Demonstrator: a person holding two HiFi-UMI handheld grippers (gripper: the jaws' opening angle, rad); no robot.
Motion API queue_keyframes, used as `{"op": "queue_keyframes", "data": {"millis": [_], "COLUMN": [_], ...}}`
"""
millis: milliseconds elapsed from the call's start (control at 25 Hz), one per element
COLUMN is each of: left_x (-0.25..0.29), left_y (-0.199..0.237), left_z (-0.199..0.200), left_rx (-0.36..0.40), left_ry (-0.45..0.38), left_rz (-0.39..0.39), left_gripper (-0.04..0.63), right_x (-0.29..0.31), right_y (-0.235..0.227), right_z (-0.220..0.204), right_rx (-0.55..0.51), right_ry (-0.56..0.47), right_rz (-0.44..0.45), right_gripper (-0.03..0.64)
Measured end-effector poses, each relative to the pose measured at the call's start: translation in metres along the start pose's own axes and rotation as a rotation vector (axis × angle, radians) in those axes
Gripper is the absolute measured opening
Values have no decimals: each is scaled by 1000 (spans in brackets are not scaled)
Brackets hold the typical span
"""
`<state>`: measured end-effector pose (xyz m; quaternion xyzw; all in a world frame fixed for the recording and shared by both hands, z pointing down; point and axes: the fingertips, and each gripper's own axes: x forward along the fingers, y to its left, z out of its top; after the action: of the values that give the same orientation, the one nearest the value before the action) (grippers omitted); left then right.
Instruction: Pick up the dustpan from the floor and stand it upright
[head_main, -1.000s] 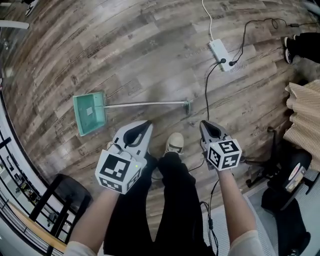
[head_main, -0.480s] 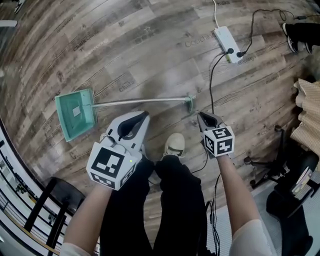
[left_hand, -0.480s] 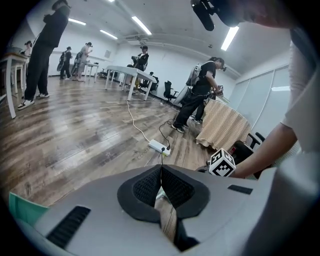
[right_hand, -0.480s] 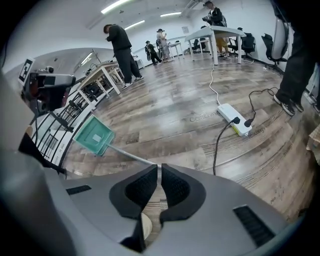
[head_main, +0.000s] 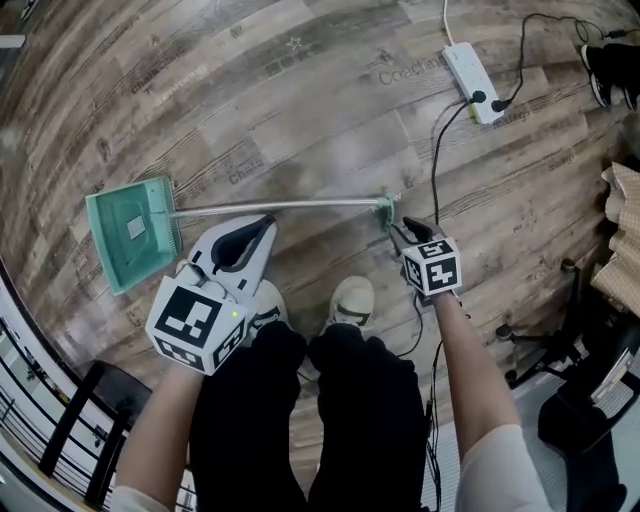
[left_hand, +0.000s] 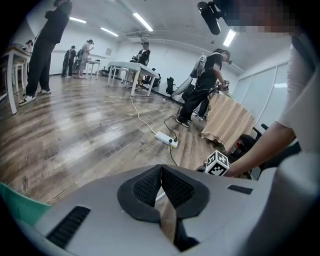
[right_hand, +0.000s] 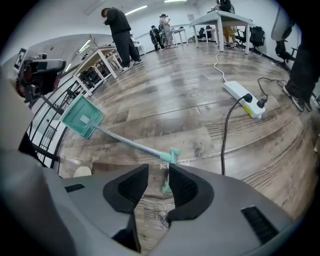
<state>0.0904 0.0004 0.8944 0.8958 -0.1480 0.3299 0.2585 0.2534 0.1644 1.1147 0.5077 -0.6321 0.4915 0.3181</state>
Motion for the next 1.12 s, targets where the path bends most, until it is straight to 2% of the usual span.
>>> {"op": "queue_keyframes", "data": {"millis": [360, 520, 640, 720, 960, 1120], "left_x": [21, 23, 22, 22, 17, 11], "left_y": [21, 27, 24, 21, 19, 20], "left_z": [-12, -4, 4, 6, 1, 3], "left_rx": [15, 23, 55, 74, 74, 65], "left_ry": [-8, -34, -50, -52, -47, -46], "left_rz": [-12, -15, -21, -25, -28, -21], "left_gripper": [25, 25, 25, 25, 25, 25], "right_x": [53, 72, 77, 77, 84, 75], "right_y": [-24, -28, -31, -35, -34, -34], "right_z": [-16, -21, -21, -22, -28, -20], "right_rx": [0, 19, 31, 25, 52, 122], "right_ry": [35, 45, 34, 37, 96, 49], "right_rz": [-9, -15, -35, -63, -51, -65], "right_gripper": [143, 143, 140, 80, 83, 77]}}
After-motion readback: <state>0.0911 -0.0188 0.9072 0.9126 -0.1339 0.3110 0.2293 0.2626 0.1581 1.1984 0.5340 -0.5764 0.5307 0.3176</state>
